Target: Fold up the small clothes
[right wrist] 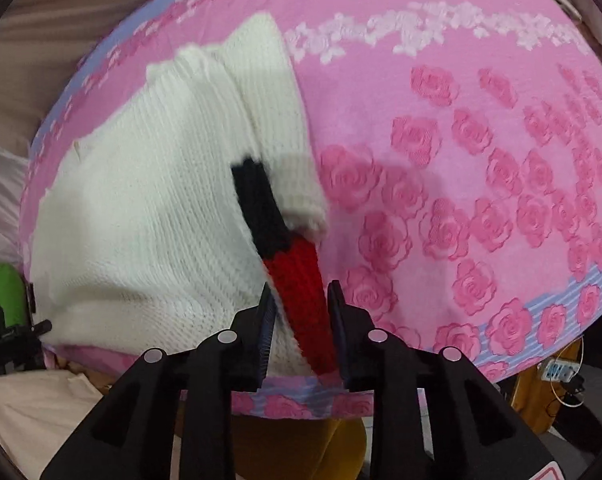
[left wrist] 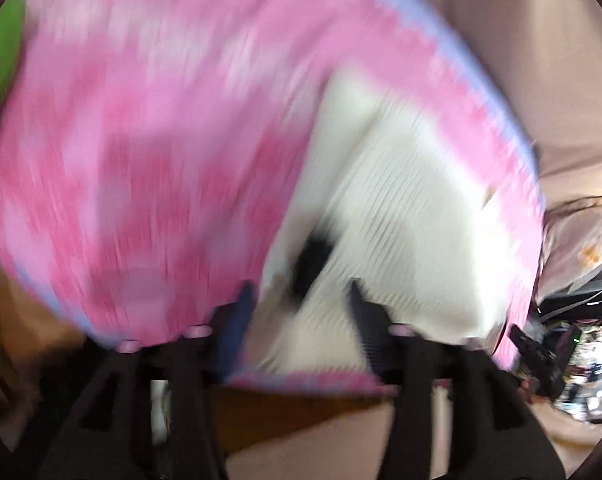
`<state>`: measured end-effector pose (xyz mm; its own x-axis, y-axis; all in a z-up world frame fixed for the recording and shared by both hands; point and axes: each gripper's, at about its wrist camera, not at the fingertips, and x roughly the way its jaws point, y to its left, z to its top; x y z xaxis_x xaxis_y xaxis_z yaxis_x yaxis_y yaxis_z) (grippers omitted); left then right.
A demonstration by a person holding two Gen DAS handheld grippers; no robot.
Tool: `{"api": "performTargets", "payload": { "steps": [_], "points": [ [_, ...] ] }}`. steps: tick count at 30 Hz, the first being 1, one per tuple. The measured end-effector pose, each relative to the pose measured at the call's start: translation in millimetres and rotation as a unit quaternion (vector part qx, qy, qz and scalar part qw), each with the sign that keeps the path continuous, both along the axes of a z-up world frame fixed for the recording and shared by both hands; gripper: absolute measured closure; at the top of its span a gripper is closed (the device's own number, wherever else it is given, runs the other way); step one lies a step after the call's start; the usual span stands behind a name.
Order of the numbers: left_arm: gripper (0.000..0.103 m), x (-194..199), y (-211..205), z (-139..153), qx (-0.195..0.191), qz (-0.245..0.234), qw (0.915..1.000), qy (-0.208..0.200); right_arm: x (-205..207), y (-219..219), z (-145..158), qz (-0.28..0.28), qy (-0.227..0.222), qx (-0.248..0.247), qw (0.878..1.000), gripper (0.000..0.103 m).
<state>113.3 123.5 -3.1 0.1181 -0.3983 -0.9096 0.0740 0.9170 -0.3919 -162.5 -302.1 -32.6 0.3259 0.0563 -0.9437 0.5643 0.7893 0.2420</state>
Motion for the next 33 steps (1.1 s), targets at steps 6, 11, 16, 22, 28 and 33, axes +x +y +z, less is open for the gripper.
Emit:
{"api": "performTargets", "payload": {
  "steps": [6, 11, 16, 22, 28, 33],
  "points": [
    [0.016, 70.4, -69.5, -7.7, -0.04, -0.046, 0.9963, -0.061, 85.0, -5.7, 18.5, 0.045, -0.084, -0.016, 0.995, 0.044],
    [0.093, 88.7, -104.1, -55.0, -0.026, -0.069, 0.9972, 0.005, 147.0, 3.2, -33.0, 0.061, -0.053, 0.0, 0.997, 0.072],
    [0.094, 104.9, -91.1, -3.1, -0.066, -0.027, 0.9959, -0.056, 133.1, -2.3, 33.8, 0.026, -0.17, -0.003, 0.985, 0.088],
    [0.091, 121.7, -112.6, -57.7, 0.028, -0.047, 0.9982, -0.023, 183.4, -18.2, -19.0, 0.029, -0.078, -0.015, 0.996, 0.083],
    [0.029, 82.8, -62.3, -2.0, 0.02, 0.009, 0.9955, -0.092, 150.3, -14.6, 22.8, -0.009, -0.123, -0.044, 0.991, 0.076],
    [0.022, 53.6, -20.2, -32.9, -0.001, 0.068, 0.9975, -0.02, 149.4, 54.3, 37.3, 0.096, -0.131, 0.033, 0.986, 0.086]
  ]
}}
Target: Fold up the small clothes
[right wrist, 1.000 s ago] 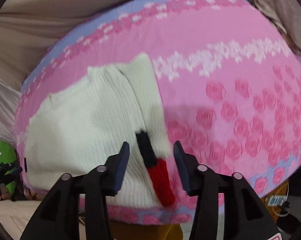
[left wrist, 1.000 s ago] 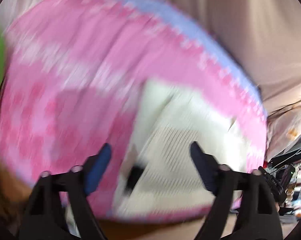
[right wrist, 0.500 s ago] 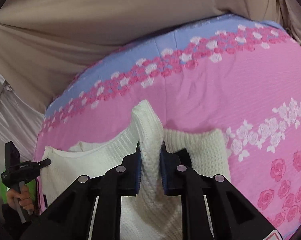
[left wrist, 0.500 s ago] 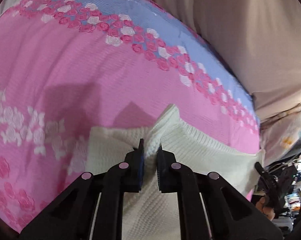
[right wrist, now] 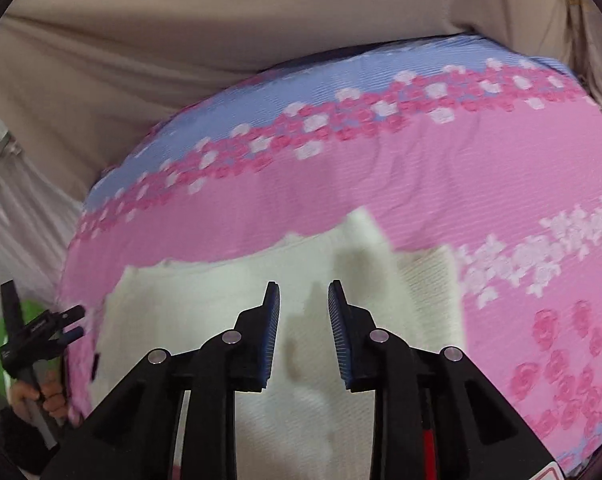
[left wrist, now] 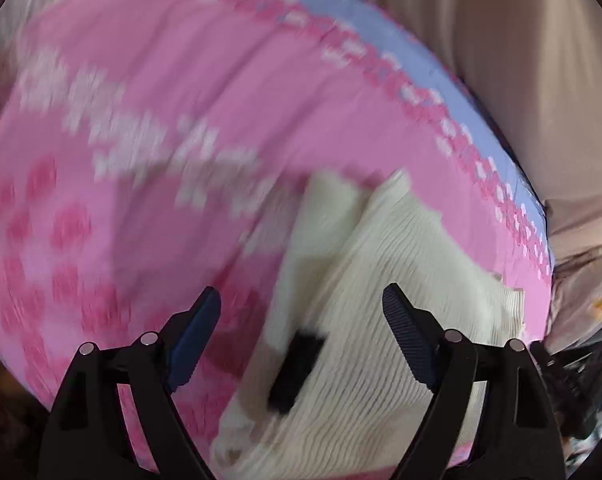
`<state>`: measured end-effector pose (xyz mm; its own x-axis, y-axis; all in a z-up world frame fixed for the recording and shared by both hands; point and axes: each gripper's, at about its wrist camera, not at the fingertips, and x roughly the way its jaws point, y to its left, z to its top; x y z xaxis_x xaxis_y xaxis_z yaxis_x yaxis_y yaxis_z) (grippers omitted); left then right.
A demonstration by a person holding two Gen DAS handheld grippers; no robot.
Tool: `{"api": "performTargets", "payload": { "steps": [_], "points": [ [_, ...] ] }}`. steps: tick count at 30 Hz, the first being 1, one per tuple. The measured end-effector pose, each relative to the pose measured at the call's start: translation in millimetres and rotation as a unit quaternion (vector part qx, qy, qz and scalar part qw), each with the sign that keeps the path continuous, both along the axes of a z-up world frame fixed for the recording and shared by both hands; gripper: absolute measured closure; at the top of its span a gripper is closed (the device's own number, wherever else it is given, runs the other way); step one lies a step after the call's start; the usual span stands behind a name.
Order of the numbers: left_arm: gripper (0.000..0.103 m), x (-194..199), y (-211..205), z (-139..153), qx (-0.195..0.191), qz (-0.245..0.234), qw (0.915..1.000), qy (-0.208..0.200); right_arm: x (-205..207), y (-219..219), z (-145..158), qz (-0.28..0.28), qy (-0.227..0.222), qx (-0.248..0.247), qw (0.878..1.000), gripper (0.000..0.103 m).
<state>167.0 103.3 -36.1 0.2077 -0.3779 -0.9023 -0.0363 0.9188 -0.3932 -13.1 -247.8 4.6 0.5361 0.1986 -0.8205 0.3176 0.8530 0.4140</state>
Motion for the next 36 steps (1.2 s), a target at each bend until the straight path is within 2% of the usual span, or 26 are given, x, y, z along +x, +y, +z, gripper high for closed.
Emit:
{"api": "performTargets", "payload": {
  "steps": [1, 3, 4, 5, 6, 7, 8, 9, 10, 13, 16, 19, 20, 21, 22, 23, 24, 25, 26, 27, 28, 29, 30, 32, 34, 36],
  "points": [
    [0.022, -5.5, 4.5, -10.2, -0.009, 0.012, 0.9998, 0.016, 8.8, 23.1, -10.5, 0.032, 0.015, 0.019, 0.999, 0.094],
    [0.02, -15.3, 13.7, -31.7, -0.034, 0.042, 0.9976, 0.043, 20.8, 61.3, -28.0, 0.075, 0.038, 0.012, 0.996, 0.098],
    [0.015, -23.7, 17.5, -26.4, -0.044, 0.047, 0.9976, 0.023, 27.9, 76.4, -38.8, 0.096, 0.052, 0.004, 0.994, 0.098],
    [0.015, -24.8, 13.8, -24.8, -0.044, 0.049, 0.9977, 0.01, 35.1, 91.2, -57.0, 0.115, 0.081, -0.003, 0.99, 0.099],
    [0.017, -22.8, 6.6, -24.0, -0.025, 0.042, 0.9988, 0.007, 42.4, 98.2, -73.4, 0.121, 0.109, -0.01, 0.987, 0.1],
    [0.029, -22.2, 3.2, -21.2, -0.022, 0.034, 0.9992, 0.001, 43.5, 101.4, -83.7, 0.118, 0.115, -0.012, 0.986, 0.103],
    [0.073, -18.2, -4.8, -21.1, -0.046, 0.008, 0.9989, 0.005, 44.4, 100.9, -85.2, 0.115, 0.103, -0.008, 0.988, 0.103],
    [0.079, -12.9, -11.2, -23.0, -0.057, -0.005, 0.9981, 0.023, 47.4, 99.3, -85.0, 0.117, 0.108, -0.004, 0.987, 0.103],
    [0.081, -10.9, -13.6, -18.7, -0.055, 0.0, 0.9983, 0.021, 48.0, 96.7, -85.2, 0.118, 0.113, 0.003, 0.987, 0.103],
    [0.085, -11.5, -30.6, 23.8, -0.092, -0.023, 0.9953, -0.018, 45.9, 86.8, -89.8, 0.113, 0.111, 0.036, 0.987, 0.103],
    [0.086, -22.2, -76.0, 78.6, -0.12, -0.094, 0.9862, -0.064, 36.8, 72.6, -96.4, 0.09, 0.096, 0.094, 0.987, 0.103],
    [0.086, -45.4, -143.0, 114.4, -0.139, -0.192, 0.9679, -0.083, 19.5, 50.5, -84.9, 0.056, 0.067, 0.154, 0.984, 0.1],
    [0.086, -53.8, -161.0, 118.7, -0.137, -0.219, 0.9622, -0.086, 11.5, 41.0, -77.0, 0.043, 0.051, 0.162, 0.984, 0.093],
    [0.085, -67.6, -195.6, 119.4, -0.13, -0.262, 0.9523, -0.087, 0.9, 29.0, -69.3, 0.03, 0.037, 0.166, 0.985, 0.09],
    [0.085, -76.8, -216.4, 115.0, -0.123, -0.285, 0.9466, -0.086, -13.5, 12.7, -60.6, 0.015, 0.021, 0.168, 0.985, 0.09],
    [0.081, -83.4, -237.1, 108.4, -0.117, -0.305, 0.9415, -0.083, -24.9, -0.7, -55.2, 0.001, 0.012, 0.166, 0.986, 0.089],
    [0.075, -99.5, -265.5, 94.7, -0.103, -0.342, 0.9309, -0.079, -39.9, -17.8, -50.1, -0.018, 0.004, 0.16, 0.987, 0.084],
    [0.075, -112.4, -282.1, 84.5, -0.086, -0.366, 0.9231, -0.081, -53.8, -33.6, -47.4, -0.038, 0.001, 0.151, 0.988, 0.081],
    [0.075, -130.6, -297.8, 74.4, -0.066, -0.396, 0.9113, -0.091, -65.3, -46.6, -47.0, -0.055, 0.0, 0.143, 0.988, 0.071],
    [0.074, -142.3, -304.3, 71.8, -0.049, -0.413, 0.9038, -0.102, -78.2, -61.1, -48.0, -0.073, 0.004, 0.131, 0.989, 0.063],
    [0.072, -153.1, -303.9, 72.1, -0.038, -0.426, 0.8967, -0.114, -88.6, -72.7, -49.6, -0.09, 0.012, 0.12, 0.989, 0.062],
    [0.059, -162.5, -297.9, 75.3, -0.039, -0.438, 0.8893, -0.126, -96.8, -81.4, -50.8, -0.104, 0.019, 0.116, 0.988, 0.062],
    [0.038, -172.0, -282.7, 80.9, -0.036, -0.445, 0.8824, -0.15, -106.2, -90.2, -50.7, -0.115, 0.017, 0.124, 0.986, 0.062],
    [0.022, -184.9, -257.3, 88.0, -0.006, -0.438, 0.8767, -0.198, -117.2, -96.8, -47.2, -0.124, -0.001, 0.137, 0.983, 0.057],
    [0.018, -196.0, -225.3, 87.0, 0.026, -0.453, 0.8628, -0.222, -116.5, -95.8, -41.0, -0.118, -0.013, 0.139, 0.983, 0.043],
    [0.018, -203.8, -209.5, 75.5, 0.04, -0.468, 0.858, -0.209, -108.5, -95.1, -42.2, -0.1, -0.013, 0.147, 0.984, 0.04]
  ]
}}
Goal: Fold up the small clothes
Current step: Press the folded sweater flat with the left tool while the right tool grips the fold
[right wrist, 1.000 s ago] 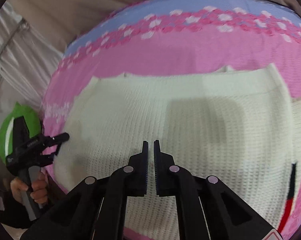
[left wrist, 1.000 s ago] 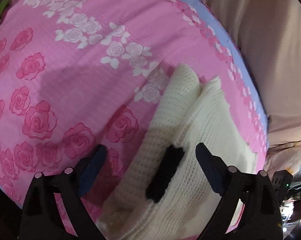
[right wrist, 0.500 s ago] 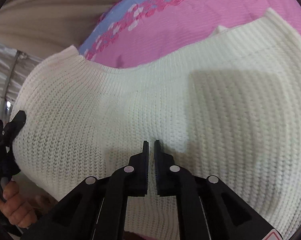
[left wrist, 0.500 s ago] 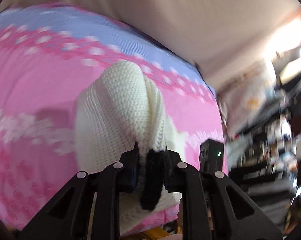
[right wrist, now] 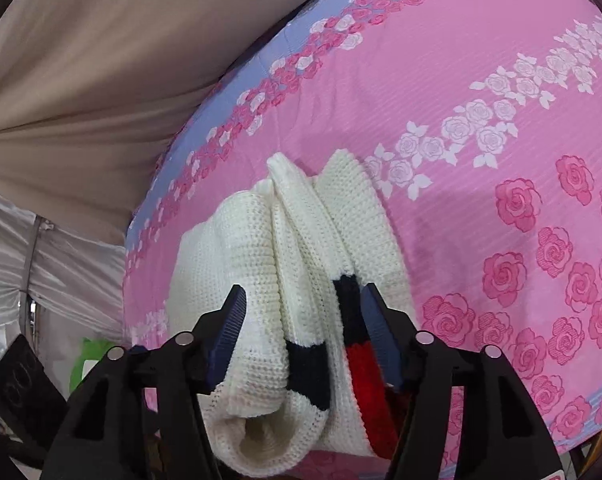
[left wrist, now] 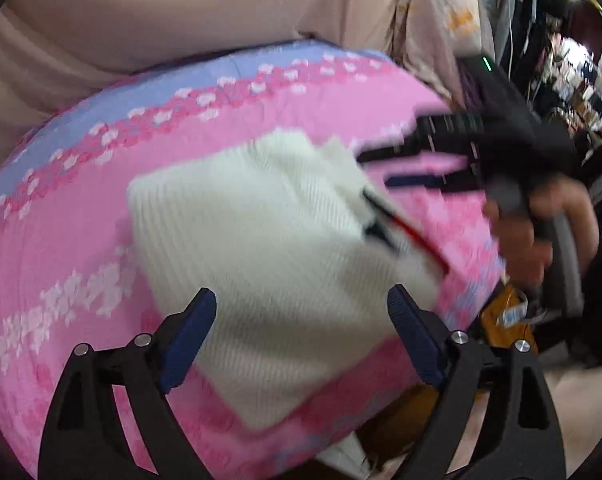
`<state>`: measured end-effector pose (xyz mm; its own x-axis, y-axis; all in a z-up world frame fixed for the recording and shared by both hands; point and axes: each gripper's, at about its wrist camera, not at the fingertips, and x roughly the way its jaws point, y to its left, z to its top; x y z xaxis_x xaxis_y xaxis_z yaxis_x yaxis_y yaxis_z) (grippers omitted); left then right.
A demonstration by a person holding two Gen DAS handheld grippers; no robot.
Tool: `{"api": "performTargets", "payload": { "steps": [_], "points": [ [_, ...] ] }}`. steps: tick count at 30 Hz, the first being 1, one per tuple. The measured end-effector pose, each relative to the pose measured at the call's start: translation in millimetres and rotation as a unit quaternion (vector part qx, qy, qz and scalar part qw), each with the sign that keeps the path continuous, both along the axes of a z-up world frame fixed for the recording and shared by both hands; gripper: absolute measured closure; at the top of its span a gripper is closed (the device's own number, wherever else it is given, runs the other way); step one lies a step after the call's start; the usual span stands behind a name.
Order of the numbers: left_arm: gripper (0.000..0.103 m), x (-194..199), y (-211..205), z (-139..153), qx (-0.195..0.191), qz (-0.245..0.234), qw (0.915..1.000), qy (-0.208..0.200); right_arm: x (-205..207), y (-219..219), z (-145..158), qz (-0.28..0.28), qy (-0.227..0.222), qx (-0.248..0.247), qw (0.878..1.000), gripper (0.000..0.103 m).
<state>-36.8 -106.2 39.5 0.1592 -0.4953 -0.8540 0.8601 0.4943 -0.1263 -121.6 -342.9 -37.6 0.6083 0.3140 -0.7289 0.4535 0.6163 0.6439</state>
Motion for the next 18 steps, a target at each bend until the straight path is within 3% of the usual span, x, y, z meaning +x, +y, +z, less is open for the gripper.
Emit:
{"api": "performTargets", "payload": {
  "steps": [4, 5, 6, 7, 8, 9, 10, 12, 15, 16, 18],
  "points": [
    [0.018, -20.2, 7.3, -31.5, 0.017, -0.034, 0.9991, 0.019, 43.7, 27.3, -15.7, 0.052, 0.027, 0.021, 0.998, 0.031],
    [0.028, -24.1, 4.8, -41.3, 0.024, -0.043, 0.9986, 0.019, 54.7, 37.1, -22.6, 0.067, 0.047, 0.011, 0.997, 0.031],
    [0.052, -25.6, 0.3, -49.3, 0.03, -0.052, 0.9979, 0.026, 62.0, 43.2, -26.6, 0.075, 0.057, 0.003, 0.996, 0.03],
    [0.063, -26.1, -2.0, -58.5, 0.04, -0.058, 0.9967, 0.04, 66.3, 50.8, -29.0, 0.083, 0.063, -0.006, 0.995, 0.03],
    [0.092, -24.2, -2.6, -66.0, 0.049, -0.054, 0.9956, 0.059, 71.7, 58.1, -28.8, 0.089, 0.064, -0.022, 0.994, 0.04],
    [0.103, -20.8, -4.4, -67.8, 0.05, -0.048, 0.995, 0.071, 75.7, 62.6, -26.6, 0.098, 0.064, -0.033, 0.993, 0.072],
    [0.103, -17.9, -2.9, -63.6, 0.037, -0.043, 0.9951, 0.081, 80.5, 65.4, -18.5, 0.107, 0.055, -0.036, 0.992, 0.083],
    [0.103, -13.8, 2.1, -44.0, -0.005, -0.04, 0.9949, 0.093, 81.7, 62.8, 14.3, 0.103, 0.008, -0.041, 0.994, 0.086],
    [0.103, -11.1, 0.7, -35.7, -0.027, -0.044, 0.9921, 0.114, 68.5, 52.1, 69.5, 0.09, -0.058, -0.071, 0.992, 0.086],
    [0.103, -11.0, -1.5, -40.8, -0.022, -0.045, 0.9917, 0.119, 63.5, 46.1, 74.4, 0.084, -0.065, -0.085, 0.991, 0.086],
    [0.103, -7.6, -1.4, -46.6, -0.019, -0.035, 0.9906, 0.13, 60.0, 34.1, 46.8, 0.085, -0.005, -0.141, 0.986, 0.085]
  ]
}}
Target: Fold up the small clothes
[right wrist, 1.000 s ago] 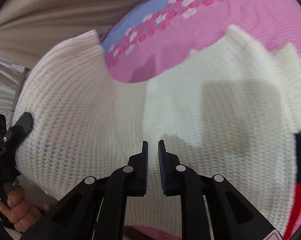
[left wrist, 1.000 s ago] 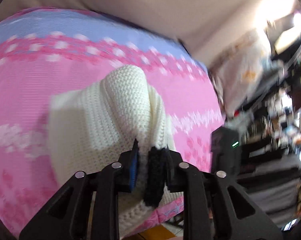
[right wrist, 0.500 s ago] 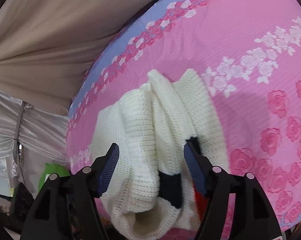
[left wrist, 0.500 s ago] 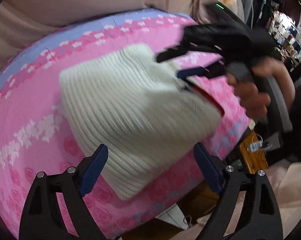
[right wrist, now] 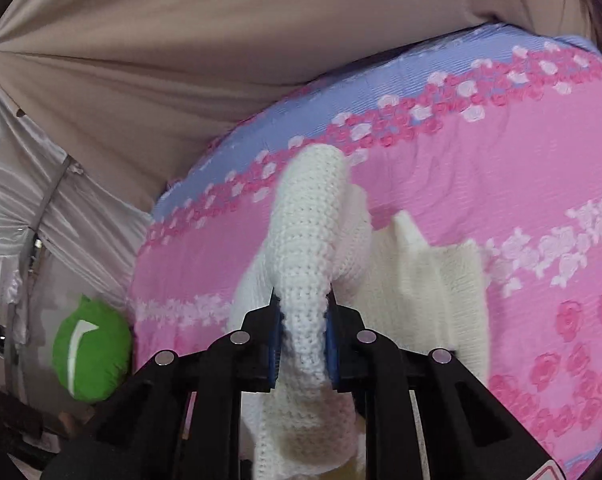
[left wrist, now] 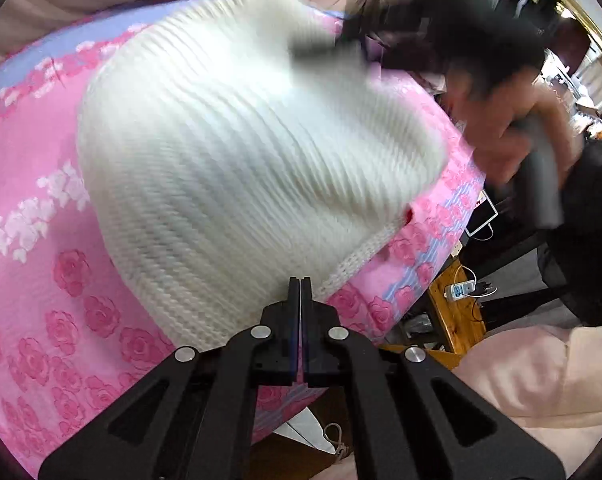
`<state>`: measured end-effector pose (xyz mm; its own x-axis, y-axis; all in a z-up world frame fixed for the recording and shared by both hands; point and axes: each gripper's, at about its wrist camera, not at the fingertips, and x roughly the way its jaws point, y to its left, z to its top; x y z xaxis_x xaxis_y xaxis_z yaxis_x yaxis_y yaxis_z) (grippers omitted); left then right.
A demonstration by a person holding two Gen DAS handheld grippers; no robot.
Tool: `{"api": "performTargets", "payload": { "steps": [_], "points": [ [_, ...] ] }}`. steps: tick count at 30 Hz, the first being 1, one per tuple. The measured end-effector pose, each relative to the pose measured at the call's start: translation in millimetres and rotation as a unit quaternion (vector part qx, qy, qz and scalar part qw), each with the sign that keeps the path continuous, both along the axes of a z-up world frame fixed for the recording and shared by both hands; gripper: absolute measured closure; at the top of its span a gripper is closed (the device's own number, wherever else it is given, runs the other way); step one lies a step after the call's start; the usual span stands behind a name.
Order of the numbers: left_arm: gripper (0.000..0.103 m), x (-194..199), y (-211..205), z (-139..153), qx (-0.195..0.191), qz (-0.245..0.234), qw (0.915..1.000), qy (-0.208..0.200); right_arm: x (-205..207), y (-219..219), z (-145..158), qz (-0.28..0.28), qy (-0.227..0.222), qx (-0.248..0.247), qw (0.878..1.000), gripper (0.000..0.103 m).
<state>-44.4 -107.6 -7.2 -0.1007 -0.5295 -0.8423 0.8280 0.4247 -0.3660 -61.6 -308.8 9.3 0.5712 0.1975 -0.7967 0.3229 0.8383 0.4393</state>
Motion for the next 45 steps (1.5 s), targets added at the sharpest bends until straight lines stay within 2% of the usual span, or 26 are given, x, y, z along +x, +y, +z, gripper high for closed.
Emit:
{"api": "performTargets", "payload": {
  "steps": [2, 3, 4, 5, 6, 7, 10, 11, 16, 17, 18, 20, 22, 24, 26, 27, 29, 31, 33, 37, 40, 41, 42, 43, 44, 45],
  "points": [
    [0.101, 7.5, 9.5, 10.1, -0.02, 0.026, 0.9995, 0.001, 0.4, -7.4, -57.6, 0.004, 0.093, -0.004, 0.996, 0.084],
    [0.087, 15.1, 19.6, 20.7, -0.039, 0.05, 0.998, 0.005, -5.8, -10.7, -75.0, -0.004, 0.106, 0.016, 0.994, 0.083],
    [0.074, 21.9, 27.8, 27.5, -0.052, 0.071, 0.996, 0.013, -13.5, -13.0, -68.8, -0.018, 0.081, 0.03, 0.996, 0.083],
    [0.042, 30.1, 37.4, 32.6, -0.062, 0.099, 0.993, 0.018, -17.8, -14.3, -59.1, -0.027, 0.068, 0.037, 0.997, 0.078],
    [0.03, 37.0, 48.9, 37.8, -0.07, 0.137, 0.9881, 0.015, -25.4, -14.9, -44.7, -0.039, 0.052, 0.036, 0.997, 0.076],
    [0.03, 44.7, 58.0, 41.7, -0.073, 0.171, 0.9826, 0.008, -32.9, -14.7, -33.3, -0.045, 0.036, 0.033, 0.998, 0.075],
    [0.029, 58.8, 60.7, 36.2, -0.039, 0.207, 0.9774, 0.02, -66.4, -11.2, -10.1, -0.041, 0.02, 0.037, 0.998, 0.049],
    [0.028, 62.4, 59.1, 31.1, -0.035, 0.214, 0.9755, 0.034, -78.8, -5.2, -9.8, -0.034, 0.025, 0.044, 0.998, 0.046],
    [0.026, 73.2, 36.5, 5.9, 0.012, 0.22, 0.9715, 0.087, -105.5, 40.0, -48.9, 0.006, 0.069, 0.056, 0.996, 0.044],
    [0.026, 74.1, 33.0, 4.1, 0.021, 0.22, 0.9713, 0.087, -101.6, 42.6, -55.0, 0.006, 0.073, 0.048, 0.996, 0.056],
    [0.026, 74.8, 31.2, 4.6, 0.025, 0.224, 0.9705, 0.085, -100.8, 42.0, -56.3, -0.001, 0.072, 0.058, 0.996, 0.094],
    [0.026, 77.0, 31.2, 6.5, 0.02, 0.224, 0.9709, 0.082, -113.6, 26.9, -35.7, -0.043, 0.009, 0.105, 0.994, 0.094],
    [0.026, 79.1, 28.6, 2.3, 0.034, 0.22, 0.9716, 0.08, -131.3, 11.8, -20.7, -0.067, -0.015, 0.112, 0.991, 0.094],
    [0.026, 82.0, 26.9, -9.6, 0.049, 0.217, 0.9704, 0.095, -141.8, 4.5, -46.8, -0.072, 0.032, 0.104, 0.991, 0.094],
    [0.026, 84.0, 28.7, -16.1, 0.059, 0.219, 0.9674, 0.112, -143.2, 7.3, -93.2, -0.058, 0.12, 0.067, 0.989, 0.094],
    [0.026, 85.1, 30.2, -15.2, 0.056, 0.223, 0.9668, 0.111, -144.5, 8.6, -98.7, -0.058, 0.114, 0.077, 0.989, 0.097],
    [0.025, 88.5, 33.8, -9.7, 0.04, 0.232, 0.9653, 0.112, -141.8, 9.8, -77.9, -0.072, 0.1, 0.067, 0.99, 0.09],
    [0.022, 96.3, 36.6, -5.4, 0.026, 0.254, 0.9601, 0.114, -143.4, 8.9, -46.9, -0.087, 0.064, 0.048, 0.993, 0.063],
    [0.021, 104.8, 33.7, -5.2, 0.018, 0.27, 0.9551, 0.121, -136.9, 4.0, -19.1, -0.099, 0.019, 0.019, 0.995, 0.042],
    [0.016, 116.5, 15.2, -11.1, 0.018, 0.275, 0.9545, 0.114, -96.7, -15.6, -15.1, -0.09, 0.016, -0.004, 0.996, 0.041],
    [0.014, 124.0, -2.0, -28.4, 0.027, 0.269, 0.9551, 0.122, -62.4, -20.7, -46.5, -0.077, 0.041, 0.027, 0.996, 0.041],
    [0.019, 125.9, -5.4, -35.7, 0.029, 0.269, 0.9541, 0.128, -52.0, -24.4, -56.4, -0.071, 0.049, 0.036, 0.996, 0.041],
    [0.034, 128.8, -7.9, -41.3, 0.023, 0.265, 0.9537, 0.141, -42.8, -21.7, -64.7, -0.062, 0.05, 0.044, 0.996, 0.048],
    [0.037, 132.5, -10.2, -41.9, 0.027, 0.264, 0.9534, 0.144, -35.3, -17.7, -70.9, -0.054, 0.051, 0.044, 0.996, 0.073],
    [0.048, 135.4, -10.4, -35.1, 0.023, 0.264, 0.9537, 0.143, -33.5, -10.8, -67.7, -0.048, 0.052, 0.037, 0.997, 0.084],
    [0.055, 137.1, -10.1, -26.9, 0.015, 0.26, 0.9553, 0.14, -30.1, -7.2, -60.5, -0.046, 0.043, 0.031, 0.998, 0.086]
  ]
}}
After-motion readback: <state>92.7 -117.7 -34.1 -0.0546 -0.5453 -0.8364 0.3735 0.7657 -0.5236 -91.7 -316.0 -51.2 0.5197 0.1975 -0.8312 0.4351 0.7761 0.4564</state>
